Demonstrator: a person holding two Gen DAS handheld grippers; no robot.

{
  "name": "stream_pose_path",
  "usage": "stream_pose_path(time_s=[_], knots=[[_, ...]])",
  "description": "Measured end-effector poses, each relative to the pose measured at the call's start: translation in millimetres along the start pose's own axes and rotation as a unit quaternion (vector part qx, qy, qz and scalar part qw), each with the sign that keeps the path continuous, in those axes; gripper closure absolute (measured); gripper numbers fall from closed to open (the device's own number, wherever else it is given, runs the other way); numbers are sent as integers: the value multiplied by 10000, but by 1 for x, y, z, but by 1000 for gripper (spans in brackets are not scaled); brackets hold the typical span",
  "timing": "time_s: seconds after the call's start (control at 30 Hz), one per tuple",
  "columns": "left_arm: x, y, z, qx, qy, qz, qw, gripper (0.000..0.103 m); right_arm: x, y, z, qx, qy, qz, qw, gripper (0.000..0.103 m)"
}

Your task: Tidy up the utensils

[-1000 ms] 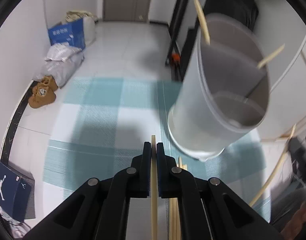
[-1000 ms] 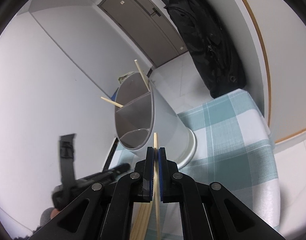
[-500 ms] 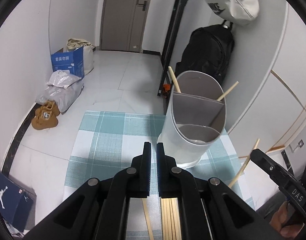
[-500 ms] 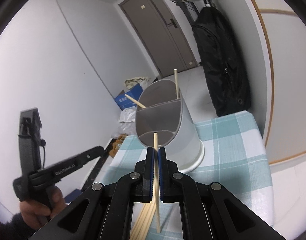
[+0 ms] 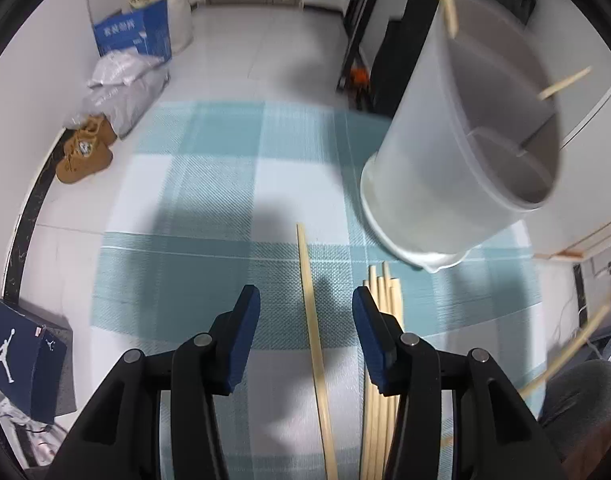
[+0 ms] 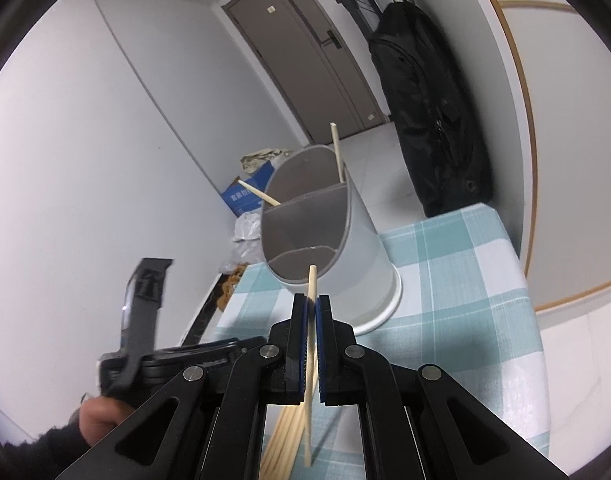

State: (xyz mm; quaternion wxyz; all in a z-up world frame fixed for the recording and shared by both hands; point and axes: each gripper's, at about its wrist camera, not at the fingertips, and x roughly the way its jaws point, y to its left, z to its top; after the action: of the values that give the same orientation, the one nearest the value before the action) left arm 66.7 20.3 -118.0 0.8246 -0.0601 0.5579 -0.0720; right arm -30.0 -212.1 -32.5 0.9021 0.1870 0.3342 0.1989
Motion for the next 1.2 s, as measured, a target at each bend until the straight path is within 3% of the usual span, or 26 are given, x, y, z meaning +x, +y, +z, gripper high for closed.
stream_pose_path(time_s=[0.1,0.27,0.3,0.37,0.4,0.57,0.73,0.87,0.93,1.07,1.2], knots=[[19,-4,6,99,302,398,9987,61,4,-8,0,108,77,-4,9999,100],[28,-15,13,410,431,716,9957,62,6,-19,4,277,106,21,9996,100],[27,-16,14,438,426,715,9956,67,7,-21,5,308,115,18,9995,100],[25,-14,15,429,419,681,9959,91,9,-24,7,367,141,5,9992,100],[24,-12,16,390,417,625,9964,98,10,-25,8,381,141,3,9992,100],[20,-7,17,149,287,393,9987,101,10,-28,10,418,124,-23,9990,100],[-18,-12,14,10,-396,102,9992,101,8,-25,7,404,84,-64,9991,100],[-72,-17,0,39,-1264,-61,9920,101,4,-21,4,338,20,-80,9994,100],[-88,-20,-7,69,-1495,-108,9887,101,1,-16,2,238,-31,-53,9997,100],[-109,-23,-20,131,-1804,-198,9833,101,-5,-2,-1,-80,-135,-60,9999,100],[-110,-28,-18,247,-1863,-215,9819,101,-6,12,-3,-333,-180,-90,9992,100]])
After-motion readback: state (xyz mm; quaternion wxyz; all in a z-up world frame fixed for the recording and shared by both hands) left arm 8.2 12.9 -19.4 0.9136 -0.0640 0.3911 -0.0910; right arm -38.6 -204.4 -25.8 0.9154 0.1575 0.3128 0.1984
